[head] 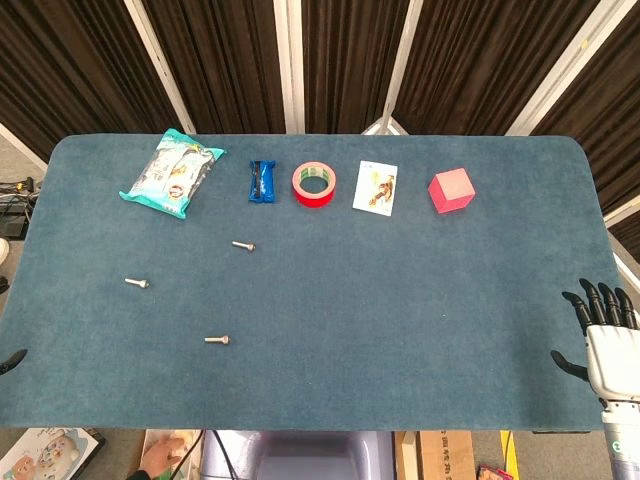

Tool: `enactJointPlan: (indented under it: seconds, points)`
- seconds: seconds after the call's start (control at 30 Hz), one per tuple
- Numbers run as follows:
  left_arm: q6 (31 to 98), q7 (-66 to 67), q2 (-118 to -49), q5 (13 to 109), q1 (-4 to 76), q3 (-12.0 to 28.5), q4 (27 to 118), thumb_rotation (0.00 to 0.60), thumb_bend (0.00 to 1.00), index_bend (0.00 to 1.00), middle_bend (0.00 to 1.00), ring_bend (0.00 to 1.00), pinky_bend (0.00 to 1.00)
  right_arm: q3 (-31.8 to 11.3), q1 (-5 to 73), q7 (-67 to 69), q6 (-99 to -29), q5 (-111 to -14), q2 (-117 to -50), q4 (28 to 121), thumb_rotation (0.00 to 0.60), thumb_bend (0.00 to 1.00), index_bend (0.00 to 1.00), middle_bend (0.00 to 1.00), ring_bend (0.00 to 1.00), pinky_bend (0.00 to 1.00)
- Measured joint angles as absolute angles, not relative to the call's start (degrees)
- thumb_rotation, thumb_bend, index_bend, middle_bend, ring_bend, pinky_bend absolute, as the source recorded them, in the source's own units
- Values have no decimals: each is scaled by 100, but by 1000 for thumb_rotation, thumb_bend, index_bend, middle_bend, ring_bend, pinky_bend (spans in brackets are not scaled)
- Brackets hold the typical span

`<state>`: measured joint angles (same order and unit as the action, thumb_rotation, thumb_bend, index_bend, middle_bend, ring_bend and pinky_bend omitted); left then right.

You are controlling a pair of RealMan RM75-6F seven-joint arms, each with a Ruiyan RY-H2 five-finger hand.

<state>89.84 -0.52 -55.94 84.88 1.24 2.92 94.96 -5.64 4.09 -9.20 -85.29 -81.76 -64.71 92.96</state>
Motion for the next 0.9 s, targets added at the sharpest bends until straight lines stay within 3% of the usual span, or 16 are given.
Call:
enactJointPlan:
  seconds: [0.9]
  points:
    - [8743,187,-5678,8713,238,162,9534,600,9,187,13,0,0,-606,350,-697,-8630,-8172,-6367,9371,600,127,215,96,38,0]
